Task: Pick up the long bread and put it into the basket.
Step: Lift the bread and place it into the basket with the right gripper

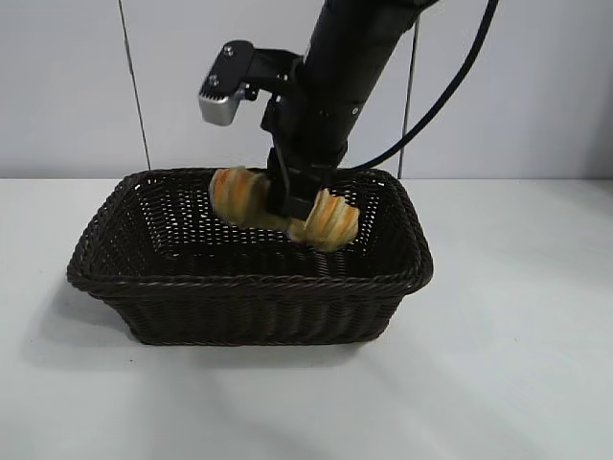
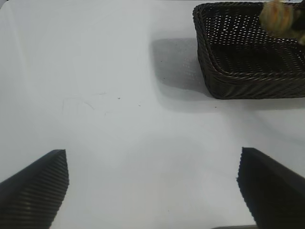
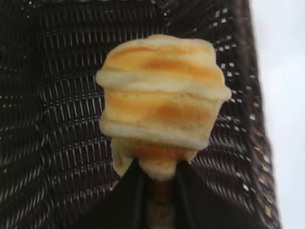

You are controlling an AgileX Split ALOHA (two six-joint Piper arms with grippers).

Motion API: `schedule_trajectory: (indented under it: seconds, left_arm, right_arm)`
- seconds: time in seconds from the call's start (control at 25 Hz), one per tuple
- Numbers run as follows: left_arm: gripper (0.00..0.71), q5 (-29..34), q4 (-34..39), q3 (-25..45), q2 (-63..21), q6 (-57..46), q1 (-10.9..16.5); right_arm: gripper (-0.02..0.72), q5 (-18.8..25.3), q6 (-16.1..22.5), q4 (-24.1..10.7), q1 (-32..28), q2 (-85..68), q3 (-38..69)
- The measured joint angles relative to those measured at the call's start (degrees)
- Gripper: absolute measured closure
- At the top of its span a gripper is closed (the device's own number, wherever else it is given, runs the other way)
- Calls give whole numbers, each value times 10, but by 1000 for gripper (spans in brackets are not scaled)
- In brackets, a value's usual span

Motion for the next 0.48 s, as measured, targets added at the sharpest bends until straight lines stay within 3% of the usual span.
schedule_trajectory:
  seconds: [0.12,0.24,0.28,0.36,0.48]
  left_arm:
    - [15,0,0,0,0,0,0]
    - [15,0,0,0,0,0,0]
    - [15,0,0,0,0,0,0]
    - [15,0,0,0,0,0,0]
    - [15,0,0,0,0,0,0]
  right_arm:
    - [510,-4,17,2,0,0,-4]
    - [175,-2,21,4,0,0,-6]
    - [117,0,21,4,0,0,-6]
    - [48,12,33,5,0,0,-14]
    - [19,27,83,5,0,-3,-39]
